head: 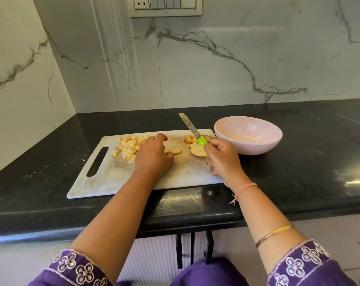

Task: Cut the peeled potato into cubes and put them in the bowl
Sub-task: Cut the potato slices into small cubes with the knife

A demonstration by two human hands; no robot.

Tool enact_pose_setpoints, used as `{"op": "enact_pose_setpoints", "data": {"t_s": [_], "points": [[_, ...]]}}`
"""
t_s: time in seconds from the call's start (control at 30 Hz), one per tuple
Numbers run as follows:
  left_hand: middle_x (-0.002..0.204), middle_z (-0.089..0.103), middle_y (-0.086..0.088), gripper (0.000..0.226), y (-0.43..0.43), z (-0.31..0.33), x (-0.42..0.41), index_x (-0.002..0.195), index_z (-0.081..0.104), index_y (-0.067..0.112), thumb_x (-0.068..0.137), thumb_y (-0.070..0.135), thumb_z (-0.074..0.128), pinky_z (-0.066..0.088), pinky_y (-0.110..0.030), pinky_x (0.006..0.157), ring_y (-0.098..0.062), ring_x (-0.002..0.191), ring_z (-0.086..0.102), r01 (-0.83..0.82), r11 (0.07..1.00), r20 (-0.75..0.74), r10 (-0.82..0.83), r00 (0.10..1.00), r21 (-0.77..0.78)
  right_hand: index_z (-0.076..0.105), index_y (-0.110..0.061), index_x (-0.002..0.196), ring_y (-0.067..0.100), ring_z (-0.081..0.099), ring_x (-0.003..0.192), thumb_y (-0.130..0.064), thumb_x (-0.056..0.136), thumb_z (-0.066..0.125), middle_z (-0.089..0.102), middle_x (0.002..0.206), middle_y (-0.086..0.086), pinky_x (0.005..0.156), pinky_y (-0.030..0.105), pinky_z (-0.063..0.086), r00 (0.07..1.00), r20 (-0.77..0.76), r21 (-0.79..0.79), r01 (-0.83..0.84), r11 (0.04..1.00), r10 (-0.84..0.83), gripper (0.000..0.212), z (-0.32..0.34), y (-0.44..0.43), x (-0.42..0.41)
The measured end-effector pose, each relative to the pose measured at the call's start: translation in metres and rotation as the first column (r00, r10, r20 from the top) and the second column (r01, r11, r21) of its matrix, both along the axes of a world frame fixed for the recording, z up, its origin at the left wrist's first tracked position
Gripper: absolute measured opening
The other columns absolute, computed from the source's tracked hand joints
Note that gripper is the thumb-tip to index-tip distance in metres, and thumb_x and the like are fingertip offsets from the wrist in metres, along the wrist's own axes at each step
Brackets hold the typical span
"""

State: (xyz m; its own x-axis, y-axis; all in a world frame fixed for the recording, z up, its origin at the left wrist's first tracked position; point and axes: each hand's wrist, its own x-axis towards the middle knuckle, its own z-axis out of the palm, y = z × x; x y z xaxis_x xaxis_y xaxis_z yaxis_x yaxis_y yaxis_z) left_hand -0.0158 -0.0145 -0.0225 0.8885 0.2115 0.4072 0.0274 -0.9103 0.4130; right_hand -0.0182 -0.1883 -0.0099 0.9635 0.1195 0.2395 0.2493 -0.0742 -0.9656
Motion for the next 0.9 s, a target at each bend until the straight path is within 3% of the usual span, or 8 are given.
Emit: {"op": "enact_pose_setpoints", "data": {"t_s": [0.17,0.3,0.5,0.7,0.9], "points": [[0.121,0.06,0.003,0.03,-0.006,0.007,0.006,0.115,0.064,0.025,0.088,0.017,0.053,0.042,-0.031,0.091,-0.02,0.114,0.049,0.15,0.986,-0.019,-0.149,0.989,0.068,0.062,-0.031,0.105,0.009,0.031,0.039,-0.009,0.095,0.047,0.038,0.038,-0.015,0.035,0.018,0.027,0.999,0.038,0.004,0.02,1.0,-0.02,0.029,-0.001,-0.002,0.002],[0.116,0.068,0.003,0.027,-0.013,0.01,0.011,0.113,0.07,0.02,0.091,0.019,0.054,0.045,-0.026,0.09,-0.017,0.107,0.059,0.223,0.972,-0.096,-0.216,0.972,0.077,0.064,-0.019,0.115,0.006,0.031,0.039,-0.008,0.095,0.047,0.04,0.039,-0.018,0.036,0.018,0.027,0.998,0.058,-0.016,0.022,1.0,-0.021,0.029,-0.004,-0.001,0.002],[0.109,0.069,-0.002,0.027,-0.011,0.01,0.012,0.108,0.072,0.014,0.093,0.018,0.051,0.045,-0.024,0.079,-0.019,0.097,0.062,0.12,0.987,-0.082,-0.112,0.99,0.103,0.063,-0.016,0.119,0.002,0.033,0.037,-0.008,0.095,0.048,0.042,0.045,-0.017,0.037,0.017,0.029,0.997,0.069,-0.024,0.042,0.999,-0.041,0.03,-0.004,-0.006,0.001],[0.1,0.068,-0.008,0.025,0.008,0.008,0.012,0.098,0.073,0.008,0.09,0.008,0.049,0.045,-0.027,0.068,-0.021,0.081,0.058,-0.067,0.985,-0.138,0.089,0.986,0.156,0.06,-0.033,0.089,-0.008,0.048,0.041,-0.002,0.096,0.044,0.049,0.042,-0.027,0.044,0.007,0.036,0.993,0.112,-0.043,-0.017,0.999,0.022,0.035,0.002,-0.004,-0.007],[0.097,0.068,-0.011,0.026,0.001,0.013,0.012,0.091,0.074,0.005,0.087,0.0,0.048,0.049,-0.03,0.072,-0.025,0.088,0.061,-0.102,0.982,-0.08,0.116,0.99,0.16,0.06,-0.026,0.087,-0.009,0.048,0.041,0.003,0.095,0.042,0.049,0.041,-0.026,0.044,0.006,0.037,0.991,0.124,-0.01,-0.043,0.999,0.044,0.035,0.004,-0.004,-0.013]]}}
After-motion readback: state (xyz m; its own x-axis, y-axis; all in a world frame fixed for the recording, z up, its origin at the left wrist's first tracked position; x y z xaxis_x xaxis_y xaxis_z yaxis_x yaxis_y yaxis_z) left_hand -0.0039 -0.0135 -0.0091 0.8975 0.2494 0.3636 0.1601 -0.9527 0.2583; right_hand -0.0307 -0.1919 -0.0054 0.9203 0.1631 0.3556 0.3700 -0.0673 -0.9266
